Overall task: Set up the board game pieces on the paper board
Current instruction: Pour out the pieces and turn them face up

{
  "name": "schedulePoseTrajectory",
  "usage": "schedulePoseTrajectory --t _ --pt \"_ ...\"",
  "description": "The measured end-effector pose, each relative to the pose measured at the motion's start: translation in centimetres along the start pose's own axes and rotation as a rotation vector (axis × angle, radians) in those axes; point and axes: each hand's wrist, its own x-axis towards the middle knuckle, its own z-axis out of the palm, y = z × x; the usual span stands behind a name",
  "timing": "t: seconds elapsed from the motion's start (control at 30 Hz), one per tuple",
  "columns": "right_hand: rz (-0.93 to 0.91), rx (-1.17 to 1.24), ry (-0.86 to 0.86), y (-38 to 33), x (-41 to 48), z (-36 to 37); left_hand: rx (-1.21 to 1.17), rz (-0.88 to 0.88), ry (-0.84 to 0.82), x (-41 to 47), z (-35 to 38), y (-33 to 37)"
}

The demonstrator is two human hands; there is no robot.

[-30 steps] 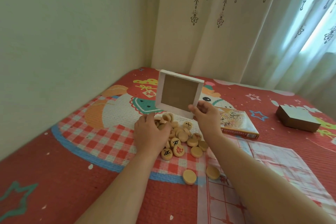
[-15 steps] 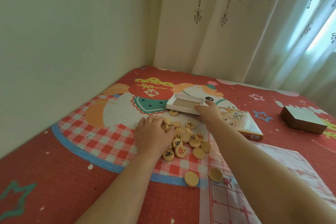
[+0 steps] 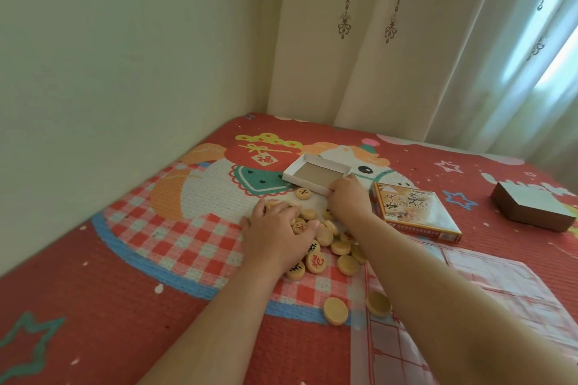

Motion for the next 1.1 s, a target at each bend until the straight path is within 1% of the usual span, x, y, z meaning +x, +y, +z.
schedulePoseTrajectory --t 0.13,0.27,0.37,0.43,0.5,0.57,0.67,0.7,0.77,0.87,1.0,1.1 --pt "-0.067 -0.058 -0.049 0.0 0.1 -0.4 -0.021 -0.006 0.017 0.1 -0.1 0.1" --pt "-0.161 -0.054 -0.100 0.8 -1.0 -0.9 -0.025 -0.006 0.006 -0.3 -0.4 0.2" --pt "-0.197 -0.060 -0.161 0.5 -2.5 -1.6 0.059 0.041 -0.071 -0.7 -1.0 -0.1" --pt "-0.173 0.023 -0.230 0.3 -3.7 -2.5 0.162 0.082 -0.147 -1.2 -1.4 -0.4" --pt "-0.155 0.125 -0.246 0.3 -5.0 -3.3 0.221 0.096 -0.199 -1.9 -1.6 -0.7" --pt "-0.196 0.143 -0.270 0.4 -6.8 -4.1 0.237 0.094 -0.228 -2.6 -1.8 -1.1" --pt "-0.326 0.054 -0.392 -0.1 -9.9 -3.8 0.249 0.092 -0.252 -3.8 -2.3 -1.3" --pt "-0.358 -0.008 -0.403 -0.4 -10.7 -3.3 0.260 0.092 -0.254 -4.2 -2.5 -1.3" --pt "-0.363 -0.107 -0.403 -1.3 -11.8 -2.4 0.266 0.082 -0.255 -5.0 -2.9 -1.4" --pt "-0.370 -0.132 -0.418 -2.4 -12.8 -1.8 0.265 0.060 -0.261 -6.2 -3.5 -2.0" --pt "-0.432 -0.176 -0.440 -2.7 -14.0 -2.2 0.300 0.028 -0.305 -7.4 -4.1 -2.7" --pt "-0.471 -0.183 -0.488 -2.8 -15.1 -3.0 0.329 0.029 -0.343 -8.2 -4.4 -2.7"
